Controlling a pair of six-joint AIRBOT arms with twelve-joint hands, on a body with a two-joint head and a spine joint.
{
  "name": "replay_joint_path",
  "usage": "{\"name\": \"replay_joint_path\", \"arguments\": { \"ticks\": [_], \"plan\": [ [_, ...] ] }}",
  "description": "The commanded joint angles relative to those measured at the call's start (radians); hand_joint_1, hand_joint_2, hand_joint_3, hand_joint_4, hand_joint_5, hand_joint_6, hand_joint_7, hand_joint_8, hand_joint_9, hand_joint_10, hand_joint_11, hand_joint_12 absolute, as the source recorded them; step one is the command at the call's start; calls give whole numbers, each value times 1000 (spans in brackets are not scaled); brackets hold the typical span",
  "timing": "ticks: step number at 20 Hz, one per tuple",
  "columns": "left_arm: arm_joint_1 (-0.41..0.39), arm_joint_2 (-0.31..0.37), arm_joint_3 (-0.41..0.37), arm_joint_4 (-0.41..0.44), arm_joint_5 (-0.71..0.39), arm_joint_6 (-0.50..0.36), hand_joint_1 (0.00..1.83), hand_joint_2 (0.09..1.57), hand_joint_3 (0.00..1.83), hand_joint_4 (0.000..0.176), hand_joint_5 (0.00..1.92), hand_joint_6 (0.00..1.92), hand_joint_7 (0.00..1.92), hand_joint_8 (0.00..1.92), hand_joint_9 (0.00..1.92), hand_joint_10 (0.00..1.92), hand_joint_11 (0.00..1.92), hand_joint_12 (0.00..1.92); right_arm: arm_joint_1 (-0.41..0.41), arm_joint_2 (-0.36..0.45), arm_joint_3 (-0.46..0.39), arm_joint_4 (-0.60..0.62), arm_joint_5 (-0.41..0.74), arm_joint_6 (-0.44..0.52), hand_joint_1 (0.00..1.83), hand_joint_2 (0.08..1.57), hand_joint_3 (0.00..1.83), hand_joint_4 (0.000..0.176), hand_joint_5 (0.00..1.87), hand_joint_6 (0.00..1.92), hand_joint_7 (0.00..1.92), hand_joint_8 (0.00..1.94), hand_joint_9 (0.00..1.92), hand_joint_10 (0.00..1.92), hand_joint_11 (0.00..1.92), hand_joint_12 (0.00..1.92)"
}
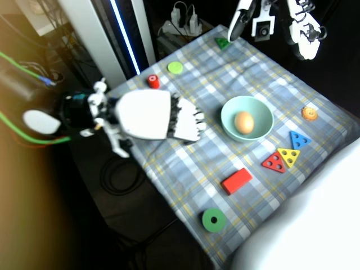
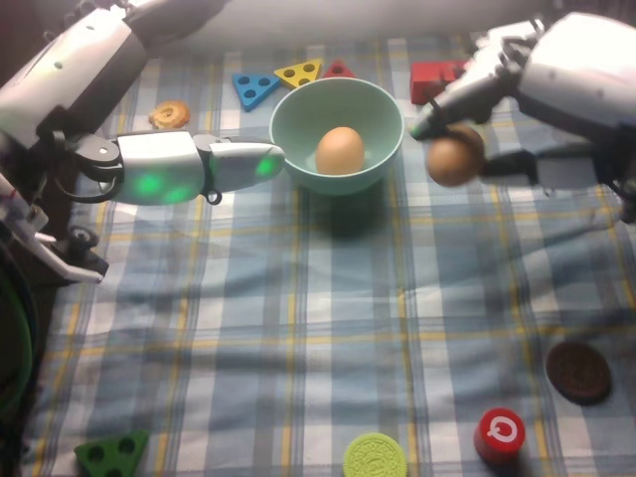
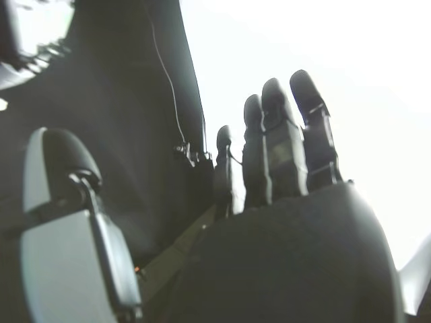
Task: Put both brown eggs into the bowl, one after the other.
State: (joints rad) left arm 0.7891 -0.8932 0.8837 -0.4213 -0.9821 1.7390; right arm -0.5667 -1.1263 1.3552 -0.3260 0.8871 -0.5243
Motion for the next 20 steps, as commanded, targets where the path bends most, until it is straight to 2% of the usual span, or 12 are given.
{"name": "replay_joint_path", "arguments": {
  "ticks": [1,4,7,8,10,11,12,14,15,16,18,20],
  "plan": [
    [-8,7,0,26,-123,-14,861,844,0,160,276,4,344,5,381,11,0,930,24,3,12,49,113,-4,1249,1144,1,0,1027,661,884,1403,679,1467,419,1871],
    [-2,7,0,20,-123,-14,819,854,1,150,299,1,326,4,375,1,0,835,93,-27,35,59,80,-54,1248,1114,0,0,1154,566,869,1306,546,1230,120,1869],
    [2,8,0,18,-121,-14,790,866,3,155,291,1,305,1,323,2,0,674,140,-64,49,55,38,-108,1246,1095,2,0,1080,948,980,852,843,477,303,1235],
    [2,8,0,18,-121,-14,808,867,1,147,298,2,310,2,326,3,0,737,148,-82,60,54,25,-112,1244,1111,0,0,1069,977,926,921,869,268,300,1199],
    [4,8,0,19,-121,-14,838,862,0,162,291,0,314,1,335,3,0,843,151,-107,77,52,6,-112,1248,1101,0,0,1092,932,944,901,907,158,225,1279],
    [4,8,0,19,-121,-14,840,868,2,159,292,1,312,0,334,3,0,847,152,-118,84,51,-4,-112,1242,1119,3,0,1052,1020,897,929,827,79,142,1159],
    [4,8,0,19,-121,-14,820,880,7,157,294,2,309,0,334,2,0,843,152,-131,91,51,-13,-112,1187,1090,0,0,1058,875,839,380,752,25,92,1087],
    [4,8,0,19,-119,-14,797,891,4,156,312,4,301,0,330,0,0,804,155,-153,105,44,-33,-112,1130,1099,1,0,1018,914,839,43,671,1,57,1073],
    [4,8,0,19,-116,-14,783,891,2,161,314,2,301,0,318,1,0,764,157,-162,110,40,-42,-112,1218,1123,0,0,1057,958,848,822,806,45,137,1117],
    [4,9,0,21,-113,-14,778,893,2,160,316,2,300,0,320,2,0,757,158,-171,117,39,-49,-112,1235,1129,1,0,1060,970,837,1017,848,50,164,1154],
    [4,9,0,21,-110,-15,814,885,0,148,334,2,318,2,369,12,0,760,162,-181,124,36,-56,-114,1247,1098,0,0,1082,941,964,878,923,45,219,1101],
    [5,8,0,21,-106,-18,828,879,0,138,350,2,325,1,388,7,0,712,166,-181,123,27,-62,-122,1227,1114,3,0,1041,955,922,1002,949,31,309,1084]
  ]
}}
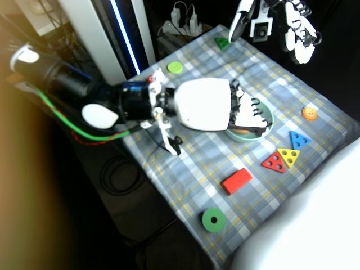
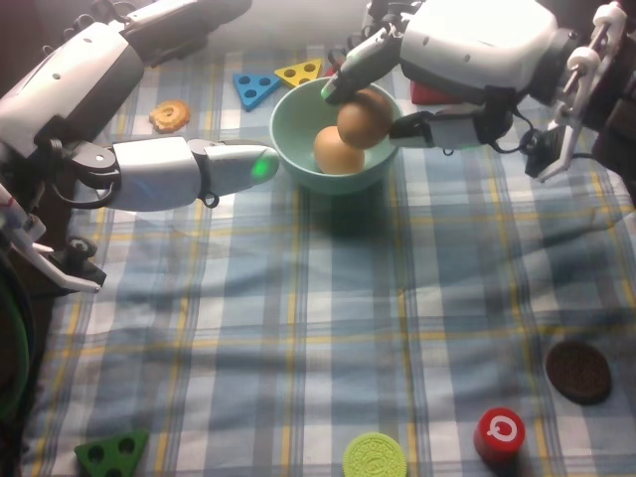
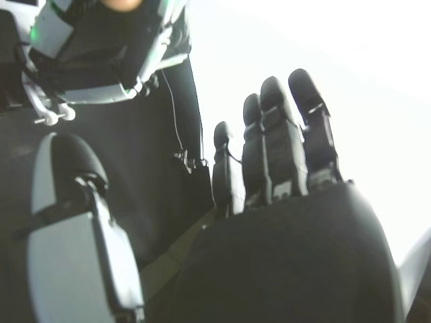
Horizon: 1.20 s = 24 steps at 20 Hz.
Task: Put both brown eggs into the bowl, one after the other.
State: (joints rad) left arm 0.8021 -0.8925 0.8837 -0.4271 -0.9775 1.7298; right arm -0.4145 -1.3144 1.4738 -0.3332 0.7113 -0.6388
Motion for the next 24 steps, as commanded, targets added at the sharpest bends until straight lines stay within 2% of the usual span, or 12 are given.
{"name": "replay_joint_path", "arguments": {
  "ticks": [1,3,4,5,6,10,15,18,21,22,23,24],
  "plan": [
    [-6,7,0,26,-110,-11,842,871,0,121,373,5,333,2,396,6,0,753,14,7,4,34,113,-9,1168,1119,2,0,977,987,809,428,784,5,184,1050],
    [0,8,0,26,-111,-24,866,862,0,116,390,5,348,4,399,3,0,823,14,7,1,35,113,-9,1109,1132,1,0,936,1043,772,57,631,1,76,1089],
    [1,8,0,26,-114,-27,844,874,1,122,370,1,341,2,383,0,0,732,14,7,-2,35,113,-9,1191,1053,0,73,791,142,669,4,576,4,10,1177],
    [1,8,0,26,-114,-27,844,874,1,122,370,1,341,2,383,0,0,732,14,7,-2,35,113,-9,1191,1053,0,73,791,142,669,4,576,4,10,1177],
    [1,7,0,26,-115,-29,849,869,0,107,379,1,359,2,383,2,0,613,14,7,-5,35,113,-9,1259,1034,0,106,742,8,614,0,559,0,22,1157],
    [7,7,0,24,-119,-40,859,862,0,103,397,3,374,3,377,5,0,717,24,8,-18,36,119,-16,1277,1059,9,132,671,1,568,0,531,0,1,1127],
    [29,17,0,25,-161,-108,833,874,2,131,376,1,386,1,385,2,0,727,31,79,-62,74,192,-35,1263,1105,0,120,559,0,451,4,388,2,0,951],
    [72,40,0,42,-238,-249,794,901,7,131,359,1,361,0,348,0,0,874,18,179,-121,134,309,-51,1288,1102,0,72,586,2,502,9,428,11,0,889],
    [149,65,10,81,-371,-502,848,879,0,97,382,2,362,1,357,3,0,941,-108,266,-187,245,485,-54,1418,1097,0,6,619,2,548,3,479,8,22,760],
    [177,66,24,96,-411,-596,957,862,0,65,394,4,359,0,347,1,0,907,-158,285,-205,280,547,-54,1428,1134,2,0,597,0,553,1,516,4,151,639],
    [199,64,38,108,-454,-683,996,862,0,78,365,0,346,0,341,0,0,899,-204,300,-222,309,599,-54,1247,1156,0,34,611,0,592,0,563,1,216,752],
    [229,61,53,118,-519,-781,984,875,2,69,304,2,343,7,306,3,0,729,-269,320,-251,346,668,-54,1037,1184,10,41,633,0,605,0,549,1,165,793]
  ]
}}
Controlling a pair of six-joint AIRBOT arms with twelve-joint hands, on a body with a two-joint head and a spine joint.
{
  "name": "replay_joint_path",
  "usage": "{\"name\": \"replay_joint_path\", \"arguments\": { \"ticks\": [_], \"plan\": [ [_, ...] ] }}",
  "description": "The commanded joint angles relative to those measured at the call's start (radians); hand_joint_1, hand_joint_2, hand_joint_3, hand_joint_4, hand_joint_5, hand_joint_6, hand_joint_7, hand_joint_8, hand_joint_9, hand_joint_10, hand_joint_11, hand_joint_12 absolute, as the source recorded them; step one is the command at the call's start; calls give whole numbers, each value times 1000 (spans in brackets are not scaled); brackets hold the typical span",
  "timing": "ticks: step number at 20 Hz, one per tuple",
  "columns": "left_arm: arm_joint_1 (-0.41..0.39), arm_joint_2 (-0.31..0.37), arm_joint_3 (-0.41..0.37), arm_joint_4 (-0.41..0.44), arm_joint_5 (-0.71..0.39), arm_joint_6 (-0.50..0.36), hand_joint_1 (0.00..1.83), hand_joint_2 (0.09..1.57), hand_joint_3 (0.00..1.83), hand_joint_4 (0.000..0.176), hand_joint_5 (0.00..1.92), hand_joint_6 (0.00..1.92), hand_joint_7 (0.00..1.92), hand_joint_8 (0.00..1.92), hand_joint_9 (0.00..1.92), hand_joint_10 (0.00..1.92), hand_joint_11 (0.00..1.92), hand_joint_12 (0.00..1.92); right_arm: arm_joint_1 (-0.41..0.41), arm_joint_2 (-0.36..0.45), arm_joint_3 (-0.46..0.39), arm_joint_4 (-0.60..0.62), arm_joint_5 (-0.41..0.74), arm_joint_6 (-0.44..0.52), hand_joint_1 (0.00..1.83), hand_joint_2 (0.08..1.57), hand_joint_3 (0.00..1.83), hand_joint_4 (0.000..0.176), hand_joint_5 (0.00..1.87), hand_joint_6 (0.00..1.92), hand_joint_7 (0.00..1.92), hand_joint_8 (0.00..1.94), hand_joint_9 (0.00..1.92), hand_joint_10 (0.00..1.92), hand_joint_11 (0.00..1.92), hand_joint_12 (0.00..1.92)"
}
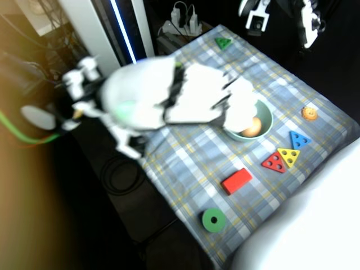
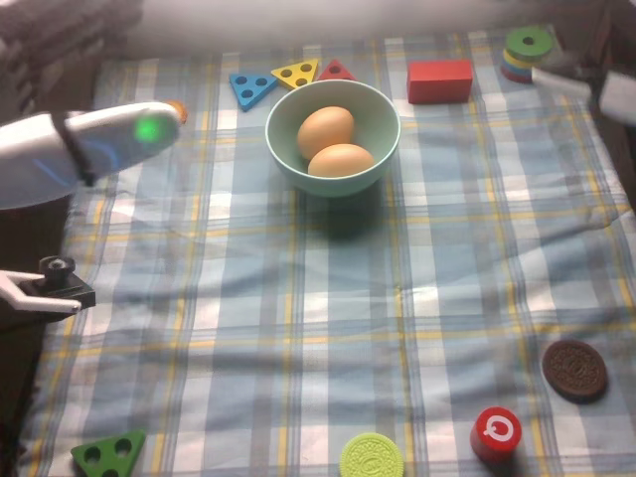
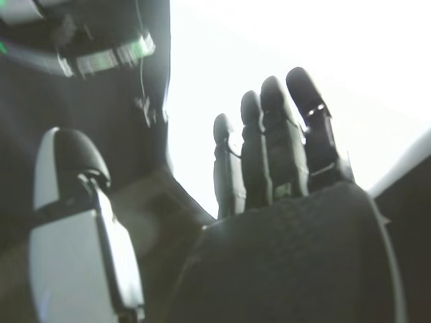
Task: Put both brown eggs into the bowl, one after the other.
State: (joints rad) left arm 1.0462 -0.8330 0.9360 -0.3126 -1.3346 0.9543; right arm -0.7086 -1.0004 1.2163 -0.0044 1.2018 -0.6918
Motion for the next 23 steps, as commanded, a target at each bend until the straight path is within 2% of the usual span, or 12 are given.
{"name": "replay_joint_path", "arguments": {
  "ticks": [1,7,8,10,12,15,16,17,19,21,22,23],
  "plan": [
    [-1,0,8,5,-200,-52,984,875,2,69,304,2,343,7,306,3,0,729,-15,18,-15,42,233,-1,1037,1184,10,41,633,0,605,0,549,1,165,793],
    [54,-21,55,4,-399,-333,664,991,7,0,262,1,508,1,512,13,32,979,-230,73,-122,153,531,-14,438,1324,1,1,327,0,505,0,545,2,273,553],
    [52,-29,71,13,-400,-378,626,1014,11,0,243,0,502,0,521,10,30,1004,-243,79,-134,148,560,-14,511,1209,0,65,301,0,454,0,447,0,184,441],
    [25,-44,85,56,-400,-415,252,1162,8,3,453,31,440,1,436,0,6,771,-235,84,-158,99,561,-13,637,1195,4,62,259,5,272,0,249,0,84,240],
    [-26,-36,74,111,-400,-385,27,1312,21,92,421,16,357,4,293,1,0,336,-211,84,-164,47,561,-14,846,1178,0,93,541,27,179,0,153,1,3,83],
    [-99,-14,71,155,-401,-371,203,1234,0,127,304,12,161,10,146,13,2,3,-200,99,-168,29,562,-11,424,1071,0,102,346,1,366,4,282,5,181,100],
    [-128,-11,69,156,-401,-377,225,1346,0,19,611,203,226,1,148,19,0,393,-189,125,-187,40,563,25,279,1062,0,161,363,13,393,4,187,0,35,19],
    [-142,-11,67,162,-401,-386,359,1356,0,0,755,733,441,19,222,20,0,577,-184,141,-200,42,563,40,55,1076,2,137,164,2,134,0,37,0,6,3],
    [-142,-36,67,155,-401,-465,764,1404,0,66,504,1685,883,128,799,348,325,1326,-171,181,-243,71,563,48,0,1224,13,77,236,7,249,5,246,10,250,107],
    [-151,-52,66,152,-401,-503,499,1424,2,0,539,1051,938,241,777,744,460,1449,-166,177,-255,94,563,54,0,1228,10,75,243,5,257,4,256,8,259,111],
    [-156,-69,67,151,-401,-515,284,1317,0,0,675,991,753,1186,701,1378,549,1717,-162,169,-261,104,563,61,0,1229,9,74,245,4,259,3,258,6,261,112],
    [-163,-82,68,145,-401,-524,284,1317,0,0,675,991,753,1186,701,1378,549,1717,-159,160,-262,114,563,76,0,1229,9,74,245,4,259,3,258,6,261,112]
  ]
}}
